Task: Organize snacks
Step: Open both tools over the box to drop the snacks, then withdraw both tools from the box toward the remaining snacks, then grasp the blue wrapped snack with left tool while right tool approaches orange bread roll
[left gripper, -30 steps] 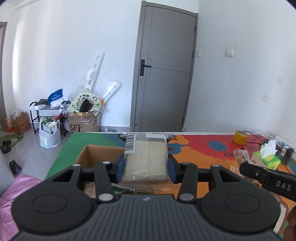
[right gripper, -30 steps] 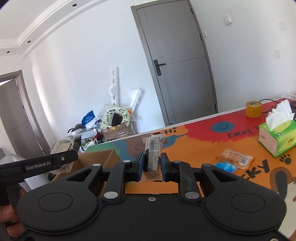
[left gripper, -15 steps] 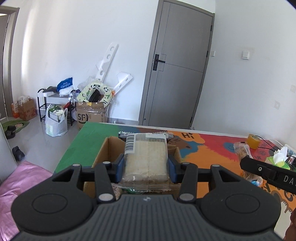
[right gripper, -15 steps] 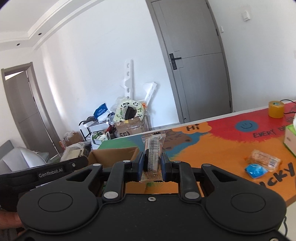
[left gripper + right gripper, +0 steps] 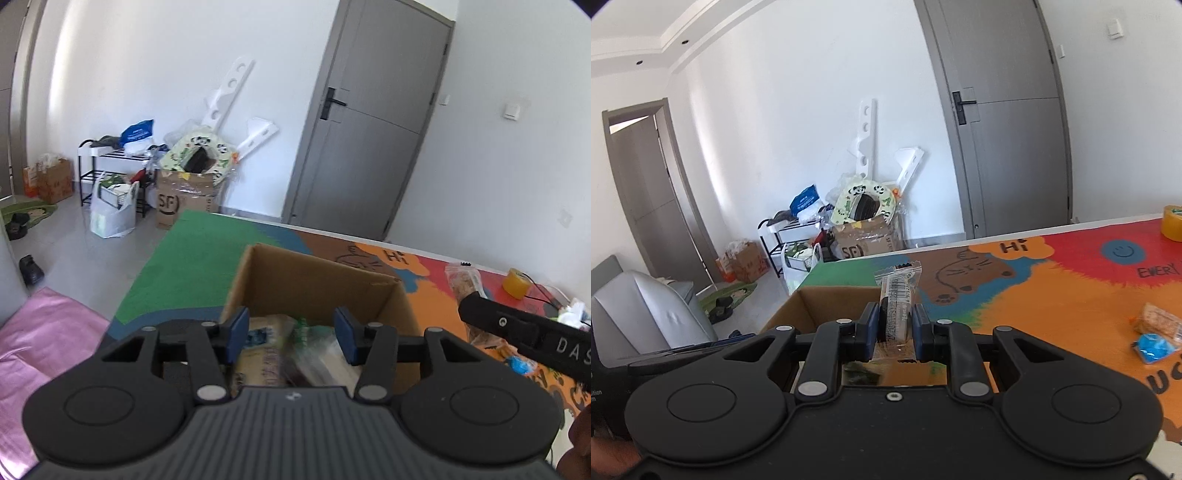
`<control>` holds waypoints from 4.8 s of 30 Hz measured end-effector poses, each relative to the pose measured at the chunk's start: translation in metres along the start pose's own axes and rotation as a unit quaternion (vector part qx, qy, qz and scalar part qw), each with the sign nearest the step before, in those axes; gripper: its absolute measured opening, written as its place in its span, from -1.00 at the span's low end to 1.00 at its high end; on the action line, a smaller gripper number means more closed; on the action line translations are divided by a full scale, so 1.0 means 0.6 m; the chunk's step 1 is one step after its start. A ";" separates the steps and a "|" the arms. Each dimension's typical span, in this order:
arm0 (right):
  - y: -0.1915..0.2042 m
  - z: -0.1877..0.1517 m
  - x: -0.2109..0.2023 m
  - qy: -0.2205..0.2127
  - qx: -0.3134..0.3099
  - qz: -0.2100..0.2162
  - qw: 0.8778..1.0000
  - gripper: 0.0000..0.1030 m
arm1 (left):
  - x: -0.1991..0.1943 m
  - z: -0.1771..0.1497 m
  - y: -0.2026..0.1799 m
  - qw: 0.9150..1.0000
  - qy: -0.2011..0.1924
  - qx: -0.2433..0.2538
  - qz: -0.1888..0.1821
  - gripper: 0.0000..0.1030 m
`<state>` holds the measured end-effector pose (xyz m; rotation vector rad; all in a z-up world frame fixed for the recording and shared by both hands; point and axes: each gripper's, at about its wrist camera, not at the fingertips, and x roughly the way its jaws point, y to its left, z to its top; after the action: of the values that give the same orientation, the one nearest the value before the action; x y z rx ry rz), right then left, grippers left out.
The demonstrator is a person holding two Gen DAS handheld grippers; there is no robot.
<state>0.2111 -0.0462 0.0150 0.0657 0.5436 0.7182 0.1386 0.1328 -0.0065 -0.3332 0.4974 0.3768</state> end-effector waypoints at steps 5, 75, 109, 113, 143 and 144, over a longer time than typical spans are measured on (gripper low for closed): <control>0.018 0.000 0.020 0.007 0.000 0.008 1.000 -0.60 | -0.015 0.009 0.015 1.000 -0.012 -0.006 0.003 0.04; -0.322 -0.038 -0.165 -0.015 0.125 -0.148 0.981 1.00 | 0.004 -0.042 -0.301 0.993 0.041 0.098 -0.044 0.89; -0.513 -0.087 -0.172 -0.005 0.181 -0.177 0.967 0.81 | 0.166 -0.123 -0.522 0.979 0.110 0.143 -0.091 0.89; -0.533 -0.092 -0.164 0.000 0.188 -0.179 0.966 0.76 | 0.189 -0.134 -0.538 0.979 0.116 0.144 -0.088 0.88; -0.528 -0.064 -0.087 0.028 0.172 -0.157 0.972 0.69 | 0.238 -0.136 -0.515 0.981 0.121 0.097 -0.116 -0.65; -0.527 -0.064 -0.084 0.030 0.169 -0.159 0.972 0.69 | 0.238 -0.134 -0.513 0.982 0.122 0.094 -0.113 -0.65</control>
<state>0.3528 -0.3225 -0.0710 0.2699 0.7113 0.3108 0.3539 -0.1313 -0.0802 -0.2495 0.7221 0.0663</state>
